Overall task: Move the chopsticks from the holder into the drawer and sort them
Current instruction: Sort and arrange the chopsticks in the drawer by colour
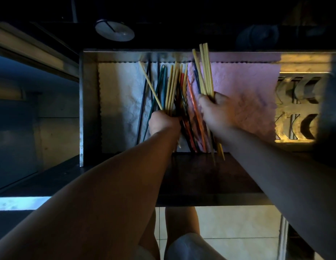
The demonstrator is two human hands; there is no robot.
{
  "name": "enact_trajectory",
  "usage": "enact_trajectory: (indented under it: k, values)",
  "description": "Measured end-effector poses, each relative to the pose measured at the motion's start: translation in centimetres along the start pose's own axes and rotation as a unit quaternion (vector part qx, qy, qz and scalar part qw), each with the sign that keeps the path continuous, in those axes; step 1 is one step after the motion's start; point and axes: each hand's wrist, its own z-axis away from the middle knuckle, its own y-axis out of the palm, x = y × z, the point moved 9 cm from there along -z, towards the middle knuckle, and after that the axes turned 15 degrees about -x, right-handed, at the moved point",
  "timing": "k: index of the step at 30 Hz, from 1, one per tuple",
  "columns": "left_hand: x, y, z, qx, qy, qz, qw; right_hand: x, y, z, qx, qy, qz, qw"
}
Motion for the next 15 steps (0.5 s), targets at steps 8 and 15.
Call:
enact_trajectory:
  k: [8,15]
  values:
    - [0.4,0.7,-0.3,0.028,0.012,-0.019,0.999,0.9,0.3,1.6,0.046,0.022,-0.067,0.996]
    - [-0.1,0.0,0.3,0.052,-0.006,0.021,0.998,0.9,0.6,1.6,0.060,0.035,-0.074,0.995]
